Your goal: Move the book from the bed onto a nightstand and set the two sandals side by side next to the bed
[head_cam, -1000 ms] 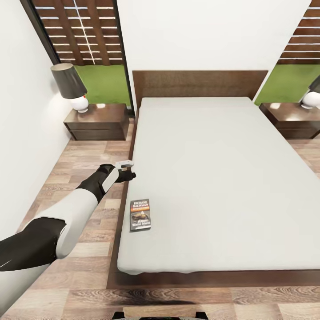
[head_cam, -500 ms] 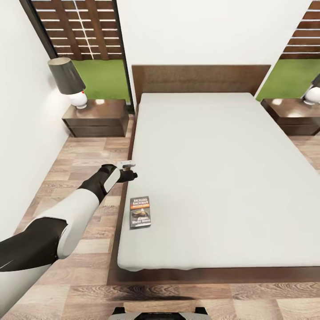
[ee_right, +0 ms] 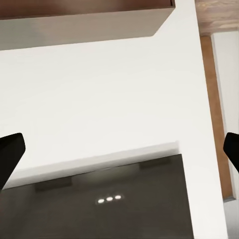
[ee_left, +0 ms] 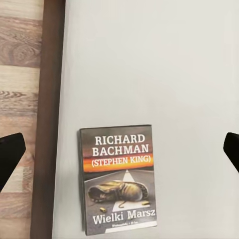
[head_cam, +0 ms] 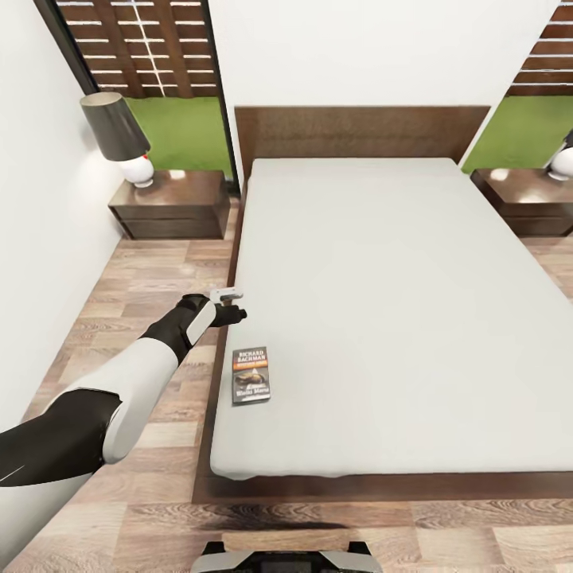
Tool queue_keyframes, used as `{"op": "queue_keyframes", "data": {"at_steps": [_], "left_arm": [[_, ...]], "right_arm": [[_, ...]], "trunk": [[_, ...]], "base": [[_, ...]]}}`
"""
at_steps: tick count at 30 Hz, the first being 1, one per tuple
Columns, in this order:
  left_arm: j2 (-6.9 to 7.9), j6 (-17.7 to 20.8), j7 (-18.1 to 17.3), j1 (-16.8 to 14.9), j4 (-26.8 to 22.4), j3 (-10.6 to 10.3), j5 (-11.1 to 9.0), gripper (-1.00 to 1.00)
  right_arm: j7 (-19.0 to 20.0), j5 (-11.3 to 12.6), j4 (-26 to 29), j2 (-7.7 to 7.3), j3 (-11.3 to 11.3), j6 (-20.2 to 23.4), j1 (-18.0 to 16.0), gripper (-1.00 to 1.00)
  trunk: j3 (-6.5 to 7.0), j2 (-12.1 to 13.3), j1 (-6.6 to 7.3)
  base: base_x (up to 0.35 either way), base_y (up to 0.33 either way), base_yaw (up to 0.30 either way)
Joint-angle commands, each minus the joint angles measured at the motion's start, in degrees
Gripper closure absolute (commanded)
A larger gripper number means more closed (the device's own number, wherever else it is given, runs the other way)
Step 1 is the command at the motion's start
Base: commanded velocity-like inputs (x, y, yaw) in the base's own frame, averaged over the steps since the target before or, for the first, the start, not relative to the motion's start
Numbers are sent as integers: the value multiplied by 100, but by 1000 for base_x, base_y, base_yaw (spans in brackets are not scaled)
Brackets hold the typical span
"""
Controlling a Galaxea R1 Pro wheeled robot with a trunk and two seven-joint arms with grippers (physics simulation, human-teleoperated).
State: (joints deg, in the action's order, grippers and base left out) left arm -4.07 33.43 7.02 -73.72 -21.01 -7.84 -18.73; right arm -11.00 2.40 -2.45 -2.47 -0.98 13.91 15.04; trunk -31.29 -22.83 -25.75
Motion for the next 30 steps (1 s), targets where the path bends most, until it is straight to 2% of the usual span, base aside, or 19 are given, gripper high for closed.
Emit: {"op": "queue_keyframes", "data": {"at_steps": [1,25,30], "left_arm": [[4,20,46,-2,-9,-42,-61,-100],[-24,29,52,-9,-60,-42,-68,-100],[-53,33,58,-121,-65,-42,-67,-100]], "right_arm": [[-18,24,8,0,-7,15,7,-100],[-17,21,8,8,0,15,25,-100],[-17,19,8,9,1,15,25,-100]], "trunk": [[-16,-9,-3],[-243,-9,-3],[-290,-9,-3]], "base": [[0,0,0],[0,0,0],[0,0,0]]}}
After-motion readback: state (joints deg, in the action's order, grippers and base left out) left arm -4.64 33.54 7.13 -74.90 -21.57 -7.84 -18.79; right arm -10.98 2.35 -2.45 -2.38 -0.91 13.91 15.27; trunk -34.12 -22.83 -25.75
